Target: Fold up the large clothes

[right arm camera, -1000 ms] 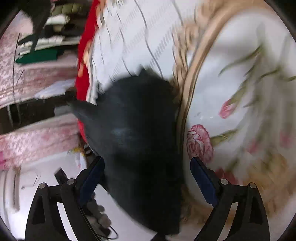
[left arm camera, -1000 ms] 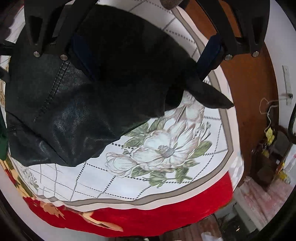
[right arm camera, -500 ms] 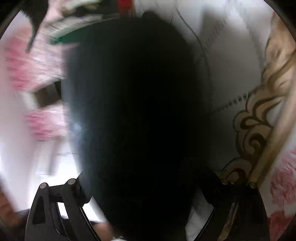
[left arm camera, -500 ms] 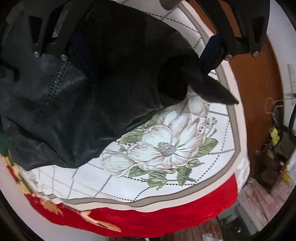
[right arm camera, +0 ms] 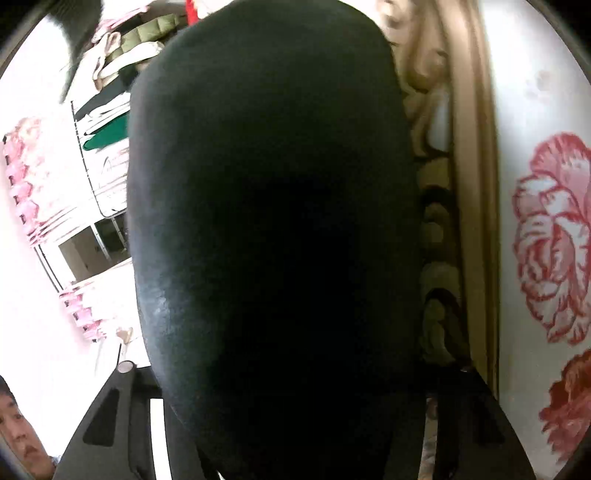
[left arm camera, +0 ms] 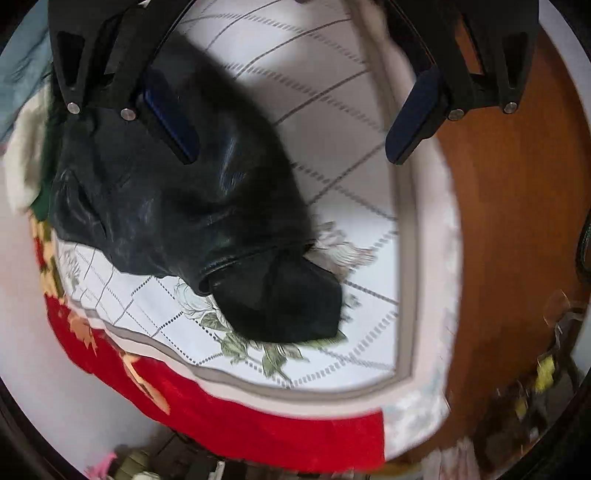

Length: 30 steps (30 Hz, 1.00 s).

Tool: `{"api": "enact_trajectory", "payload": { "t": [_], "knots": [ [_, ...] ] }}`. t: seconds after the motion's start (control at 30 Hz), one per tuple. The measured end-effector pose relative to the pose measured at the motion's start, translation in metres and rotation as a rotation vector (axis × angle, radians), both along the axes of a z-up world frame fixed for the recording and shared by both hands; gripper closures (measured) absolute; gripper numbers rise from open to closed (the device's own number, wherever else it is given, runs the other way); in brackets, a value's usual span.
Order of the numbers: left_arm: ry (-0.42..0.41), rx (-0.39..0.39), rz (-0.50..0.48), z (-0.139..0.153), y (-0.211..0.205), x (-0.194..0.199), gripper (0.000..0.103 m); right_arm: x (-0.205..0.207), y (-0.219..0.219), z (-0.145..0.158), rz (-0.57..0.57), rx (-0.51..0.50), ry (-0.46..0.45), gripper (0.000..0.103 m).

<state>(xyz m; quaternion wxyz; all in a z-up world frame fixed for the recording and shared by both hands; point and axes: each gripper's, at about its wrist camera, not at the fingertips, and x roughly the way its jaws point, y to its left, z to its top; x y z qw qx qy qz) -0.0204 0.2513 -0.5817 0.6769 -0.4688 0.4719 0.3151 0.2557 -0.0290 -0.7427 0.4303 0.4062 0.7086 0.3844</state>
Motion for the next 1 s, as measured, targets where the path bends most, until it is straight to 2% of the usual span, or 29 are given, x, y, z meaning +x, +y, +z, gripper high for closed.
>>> {"api": "enact_trajectory", "payload": {
  "t": [0.07,0.13,0.17,0.2,0.23,0.27,0.3,0.33,0.4,0.5,0.53,0.7,0.83,1.0],
  "knots": [
    [-0.038,-0.03,0.003,-0.008,0.005,0.011,0.001,0.003,0.005,-0.001,0.014,-0.009,0.003,0.035],
    [-0.062,0.002,-0.003,-0.011,0.01,0.024,0.005,0.006,0.003,0.004,0.02,-0.043,0.001,0.033],
    [-0.065,0.027,-0.008,-0.009,0.01,0.028,0.011,0.007,0.004,0.005,0.023,-0.06,-0.004,0.033],
    [-0.076,0.061,-0.018,-0.004,0.011,0.034,0.025,0.007,0.005,0.006,0.023,-0.079,-0.015,0.033],
    [-0.073,0.084,-0.024,0.0,0.013,0.037,0.034,0.007,0.007,0.008,0.022,-0.095,-0.028,0.033],
    [-0.076,0.109,-0.035,0.004,0.013,0.04,0.042,0.007,0.008,0.013,0.013,-0.105,-0.048,0.039],
    [-0.091,0.12,-0.057,0.011,0.013,0.043,0.058,0.006,0.01,0.016,0.008,-0.092,-0.06,0.043],
    [-0.097,0.121,-0.071,0.013,0.015,0.046,0.065,0.006,0.011,0.02,0.002,-0.071,-0.063,0.048],
    [-0.092,0.136,-0.098,0.023,0.015,0.049,0.067,0.006,0.021,0.029,-0.011,-0.05,-0.083,0.051],
    [-0.103,0.114,-0.117,0.039,0.024,0.051,0.067,0.005,0.025,0.048,-0.04,0.002,-0.102,0.054],
    [-0.108,0.115,-0.125,0.044,0.025,0.05,0.067,0.005,0.04,0.048,-0.049,0.02,-0.106,0.054],
    [-0.161,0.123,-0.197,0.098,0.039,0.075,0.067,0.011,0.049,0.077,-0.122,0.13,-0.119,0.054],
    [-0.223,0.121,-0.294,0.149,0.039,0.116,0.067,0.03,0.056,0.114,-0.205,0.188,-0.134,0.054],
    [-0.336,0.118,-0.446,0.213,0.011,0.193,0.067,0.066,0.022,0.179,-0.328,0.227,-0.211,0.054]
  ]
}}
